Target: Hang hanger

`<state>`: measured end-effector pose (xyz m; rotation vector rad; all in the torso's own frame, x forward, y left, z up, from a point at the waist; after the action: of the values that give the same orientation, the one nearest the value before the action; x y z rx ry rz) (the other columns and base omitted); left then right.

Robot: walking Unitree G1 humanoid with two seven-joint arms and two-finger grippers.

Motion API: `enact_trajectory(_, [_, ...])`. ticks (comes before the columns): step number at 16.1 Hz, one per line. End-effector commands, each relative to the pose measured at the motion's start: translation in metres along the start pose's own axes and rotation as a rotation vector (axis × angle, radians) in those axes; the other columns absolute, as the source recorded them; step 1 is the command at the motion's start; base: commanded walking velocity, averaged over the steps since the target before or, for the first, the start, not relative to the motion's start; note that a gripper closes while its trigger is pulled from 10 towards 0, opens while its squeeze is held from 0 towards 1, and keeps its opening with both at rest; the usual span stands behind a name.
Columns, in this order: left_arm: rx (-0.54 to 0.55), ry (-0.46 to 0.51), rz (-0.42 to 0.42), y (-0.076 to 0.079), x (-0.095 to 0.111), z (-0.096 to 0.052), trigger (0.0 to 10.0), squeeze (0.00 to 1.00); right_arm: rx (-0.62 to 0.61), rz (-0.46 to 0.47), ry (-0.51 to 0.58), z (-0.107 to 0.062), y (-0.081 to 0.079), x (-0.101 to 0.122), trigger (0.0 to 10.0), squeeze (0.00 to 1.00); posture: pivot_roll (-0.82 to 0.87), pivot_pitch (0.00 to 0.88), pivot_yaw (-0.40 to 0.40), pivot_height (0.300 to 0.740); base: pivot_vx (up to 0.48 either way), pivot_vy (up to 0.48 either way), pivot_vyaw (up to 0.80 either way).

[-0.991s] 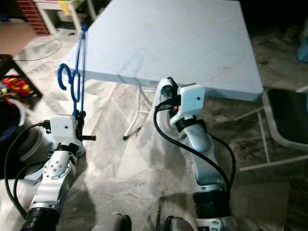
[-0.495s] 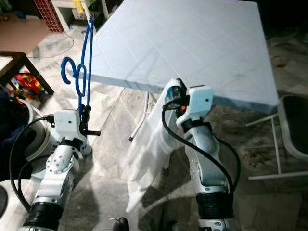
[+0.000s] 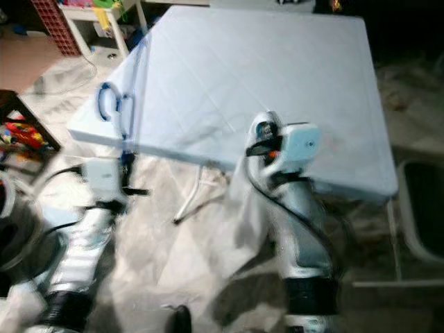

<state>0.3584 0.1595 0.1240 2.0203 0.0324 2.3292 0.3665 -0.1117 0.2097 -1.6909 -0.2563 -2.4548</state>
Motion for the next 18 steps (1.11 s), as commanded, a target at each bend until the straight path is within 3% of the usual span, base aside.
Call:
enact_trajectory(1, [0.011,0.02,0.014,0.001,0.004,-0.001,10.0,0.0,-0.005,-0.016,0.035,0.002,0.006,0.01,10.0,0.0,0.02,0.17,0.03,0.74,0.0,0.0,0.0])
enact_trajectory(9, [0.026,0.022,0.115,-0.009,-0.002,-0.025,10.0,0.0,0.081,-0.021,0.02,0.009,0.0,0.009,10.0,0.0,0.05,0.188,-0.003,0.74,0.0,0.0,0.0])
enact_trajectory(15, [0.019,0.007,0.113,-0.005,-0.005,-0.034,10.0,0.0,0.225,-0.029,0.032,0.055,-0.005,0.029,10.0,0.0,0.07,0.207,-0.022,0.74,0.0,0.0,0.0])
enact_trajectory(16, [0.017,0.004,0.111,-0.004,-0.006,-0.035,10.0,0.0,0.24,0.001,0.014,0.067,-0.005,0.031,10.0,0.0,0.07,0.208,-0.024,0.74,0.0,0.0,0.0])
enact_trajectory(18, [0.016,0.0,0.106,-0.004,-0.007,-0.037,10.0,0.0,0.298,0.051,-0.048,0.076,-0.013,0.024,10.0,0.0,0.08,0.211,-0.028,0.74,0.0,0.0,0.0])
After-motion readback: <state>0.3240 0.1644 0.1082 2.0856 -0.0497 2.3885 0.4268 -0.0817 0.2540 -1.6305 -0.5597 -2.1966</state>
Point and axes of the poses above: a point about 5 cm out from each wrist's last joint towards the gripper, its own z axis pointing out of the wrist towards the gripper, its own x axis along the axis of the wrist's last joint, y = z × x, the point moved 5 cm from there along z, pointing out of the wrist towards the gripper, and after that the axes turned 7 degrees about -z, right-handed, at the moved point
